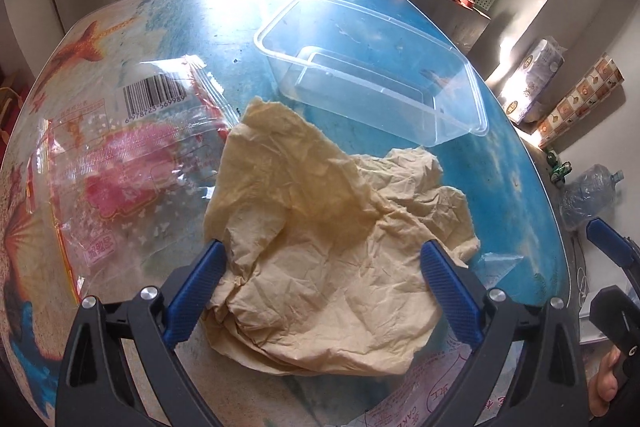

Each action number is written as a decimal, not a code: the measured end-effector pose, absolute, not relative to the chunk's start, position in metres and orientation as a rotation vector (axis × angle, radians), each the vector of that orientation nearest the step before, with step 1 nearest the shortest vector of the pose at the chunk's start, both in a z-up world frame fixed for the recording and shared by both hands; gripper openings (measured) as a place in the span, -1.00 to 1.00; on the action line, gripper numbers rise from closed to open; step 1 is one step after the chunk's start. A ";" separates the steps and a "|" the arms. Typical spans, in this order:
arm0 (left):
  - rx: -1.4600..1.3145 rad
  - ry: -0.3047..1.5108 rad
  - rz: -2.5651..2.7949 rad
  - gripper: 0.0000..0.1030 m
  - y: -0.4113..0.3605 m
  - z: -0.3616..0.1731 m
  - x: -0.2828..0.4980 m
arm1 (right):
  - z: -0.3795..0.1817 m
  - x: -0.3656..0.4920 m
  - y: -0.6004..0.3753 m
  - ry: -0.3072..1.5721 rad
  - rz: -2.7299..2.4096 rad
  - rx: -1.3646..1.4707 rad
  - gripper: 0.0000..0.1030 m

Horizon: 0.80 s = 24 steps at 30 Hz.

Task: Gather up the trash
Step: 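Lower the left tool onto the brown paper and close on it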

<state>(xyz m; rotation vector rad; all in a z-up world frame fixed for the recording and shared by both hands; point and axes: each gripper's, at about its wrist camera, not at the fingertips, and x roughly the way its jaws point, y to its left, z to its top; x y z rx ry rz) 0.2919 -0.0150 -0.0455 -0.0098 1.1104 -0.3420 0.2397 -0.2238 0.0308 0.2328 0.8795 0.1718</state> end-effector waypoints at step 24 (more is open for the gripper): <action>0.245 1.051 -0.357 0.17 -0.040 -0.046 0.274 | 0.012 0.245 -0.262 0.907 0.126 0.359 0.84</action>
